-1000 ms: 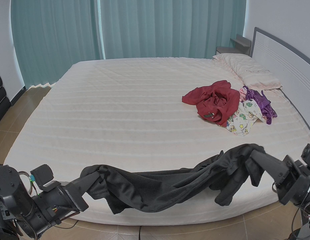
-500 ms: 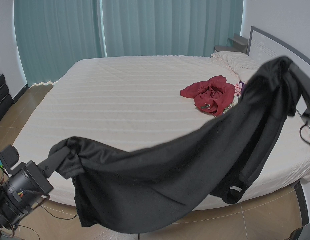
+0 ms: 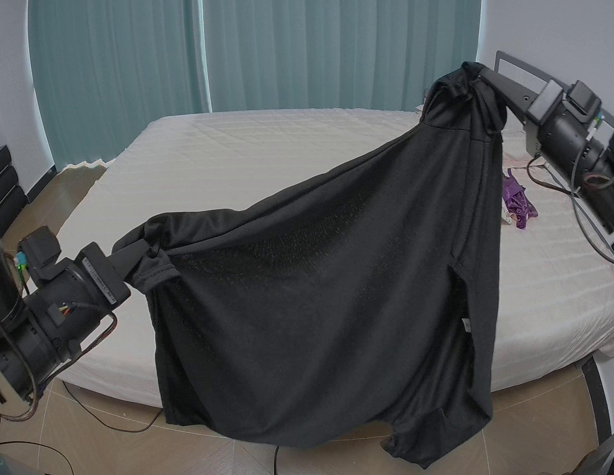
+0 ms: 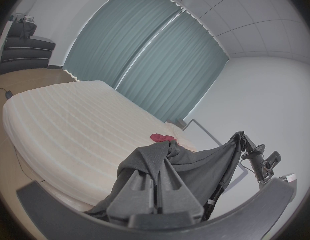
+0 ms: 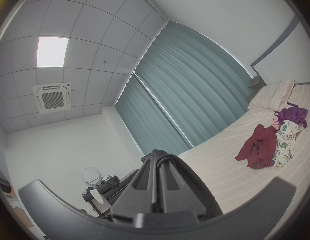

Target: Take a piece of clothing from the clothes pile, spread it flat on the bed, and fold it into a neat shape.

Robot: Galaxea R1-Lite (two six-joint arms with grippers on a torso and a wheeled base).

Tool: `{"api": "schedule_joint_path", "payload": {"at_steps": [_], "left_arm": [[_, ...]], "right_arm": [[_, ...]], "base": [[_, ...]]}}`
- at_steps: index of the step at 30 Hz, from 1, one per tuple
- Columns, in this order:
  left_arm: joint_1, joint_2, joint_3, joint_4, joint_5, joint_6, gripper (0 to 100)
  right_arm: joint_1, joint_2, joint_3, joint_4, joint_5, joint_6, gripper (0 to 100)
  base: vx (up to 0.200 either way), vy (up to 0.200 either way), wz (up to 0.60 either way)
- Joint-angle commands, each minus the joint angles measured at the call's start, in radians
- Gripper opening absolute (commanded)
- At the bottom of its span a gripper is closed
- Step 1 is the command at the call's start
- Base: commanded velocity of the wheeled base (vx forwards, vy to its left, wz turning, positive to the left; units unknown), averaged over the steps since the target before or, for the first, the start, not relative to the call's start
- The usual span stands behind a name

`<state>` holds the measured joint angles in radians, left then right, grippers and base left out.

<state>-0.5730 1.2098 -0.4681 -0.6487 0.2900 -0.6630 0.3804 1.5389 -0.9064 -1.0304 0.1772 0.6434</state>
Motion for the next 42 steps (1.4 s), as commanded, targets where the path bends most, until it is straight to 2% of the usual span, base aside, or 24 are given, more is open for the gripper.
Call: {"api": "schedule_joint_path", "payload": {"at_steps": [1, 4, 10, 16, 22, 28, 37, 42], "left_arm": [[0.067, 0.154, -0.053, 0.011, -0.009, -0.01, 0], [0.111, 0.217, -0.083, -0.003, -0.051, -0.012, 0], [0.153, 0.321, -0.138, -0.009, -0.058, -0.012, 0], [0.165, 0.398, -0.187, -0.009, -0.065, -0.012, 0], [0.189, 0.501, -0.238, -0.008, -0.107, -0.014, 0], [0.2, 0.594, -0.254, -0.008, -0.141, -0.014, 0], [0.239, 0.818, -0.382, -0.049, -0.138, -0.076, 0], [0.248, 0.933, -0.438, -0.049, -0.13, -0.076, 0]], "right_arm": [[-0.031, 0.185, -0.095, 0.016, 0.005, 0.01, 0], [-0.041, 0.231, -0.123, 0.013, 0.005, 0.01, 0], [-0.051, 0.277, -0.184, 0.02, 0.011, 0.007, 0], [-0.043, 0.331, -0.209, 0.02, 0.013, -0.011, 0], [-0.041, 0.425, -0.2, 0.012, 0.007, -0.025, 0], [-0.04, 0.504, -0.197, 0.01, -0.005, -0.027, 0], [-0.043, 0.635, -0.223, -0.008, -0.065, -0.025, 0], [-0.044, 0.718, -0.275, 0.001, -0.087, -0.027, 0]], "base": [[0.2, 0.0, 0.0], [0.2, 0.0, 0.0], [0.2, 0.0, 0.0], [0.2, 0.0, 0.0], [0.2, 0.0, 0.0], [0.0, 0.0, 0.0], [0.0, 0.0, 0.0], [0.0, 0.0, 0.0]]}}
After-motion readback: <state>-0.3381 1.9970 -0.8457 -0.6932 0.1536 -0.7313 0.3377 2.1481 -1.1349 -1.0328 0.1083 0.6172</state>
